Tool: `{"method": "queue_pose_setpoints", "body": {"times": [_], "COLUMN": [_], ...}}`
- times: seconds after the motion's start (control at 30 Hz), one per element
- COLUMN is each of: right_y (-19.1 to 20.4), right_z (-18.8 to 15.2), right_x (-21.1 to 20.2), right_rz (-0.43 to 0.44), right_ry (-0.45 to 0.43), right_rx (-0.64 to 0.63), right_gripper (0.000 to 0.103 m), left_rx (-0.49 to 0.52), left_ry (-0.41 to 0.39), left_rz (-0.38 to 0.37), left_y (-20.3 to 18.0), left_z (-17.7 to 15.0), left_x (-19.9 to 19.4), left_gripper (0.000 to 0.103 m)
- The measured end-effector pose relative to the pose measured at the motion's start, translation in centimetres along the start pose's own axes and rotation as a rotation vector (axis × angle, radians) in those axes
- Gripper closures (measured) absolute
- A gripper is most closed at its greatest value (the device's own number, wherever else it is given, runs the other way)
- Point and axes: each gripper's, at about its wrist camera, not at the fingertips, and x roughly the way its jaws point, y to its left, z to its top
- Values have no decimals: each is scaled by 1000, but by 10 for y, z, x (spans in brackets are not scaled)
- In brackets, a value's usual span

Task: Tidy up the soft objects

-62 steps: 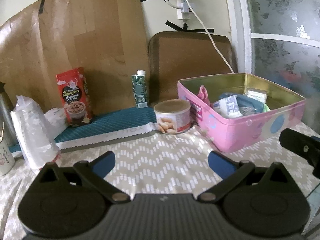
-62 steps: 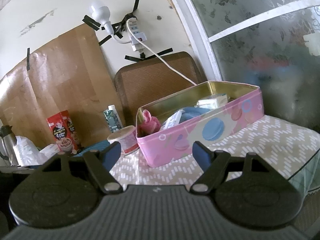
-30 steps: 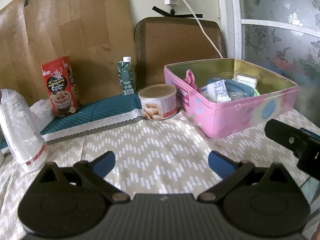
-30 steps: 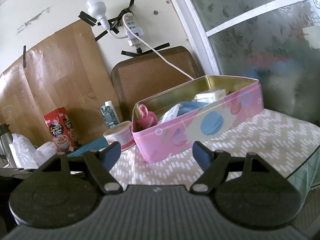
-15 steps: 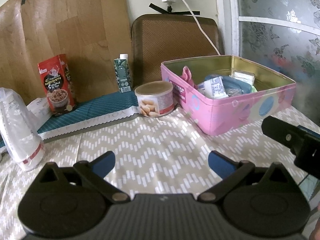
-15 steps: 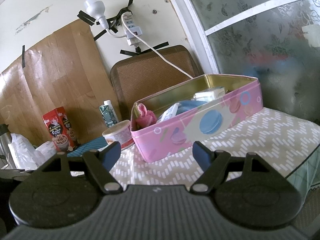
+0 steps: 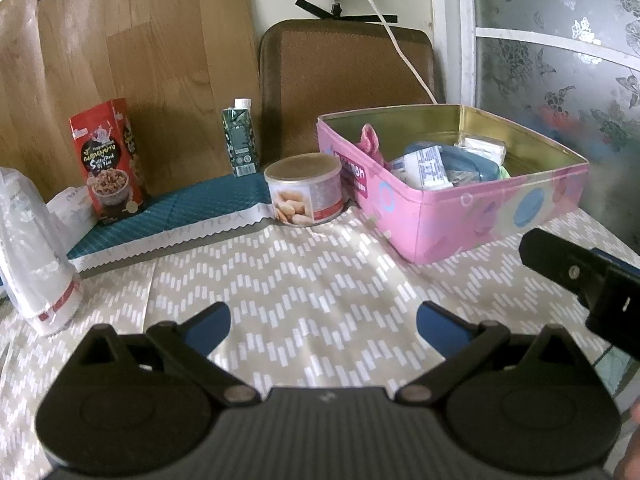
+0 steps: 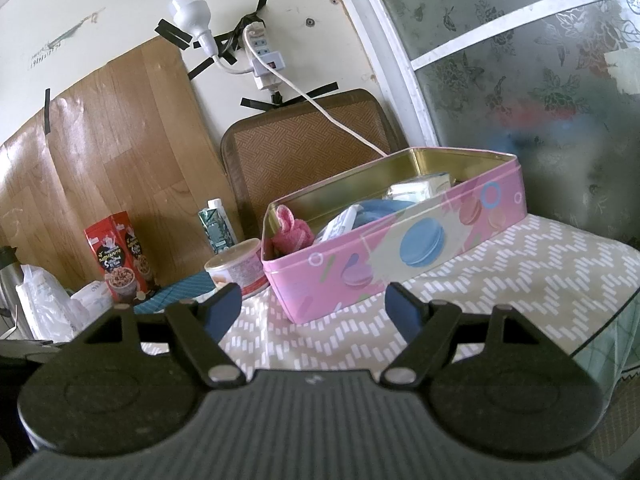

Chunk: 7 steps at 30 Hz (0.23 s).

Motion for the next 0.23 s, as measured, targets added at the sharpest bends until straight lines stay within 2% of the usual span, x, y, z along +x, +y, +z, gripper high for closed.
{"method": "queue_pose_setpoints", "body": {"times": [0.23], "right_y": [0], "right_z": [0], "right_x": [0], "right_rz": [-1], "right_ry": [-1], "right_rx": [-2], "right_gripper": [22], "left_rx": [-9], "left_ry": [-12], "left_rz": [-24], "left_y": [2], "left_z": [0], "left_x": [-2], "left_gripper": [0]}}
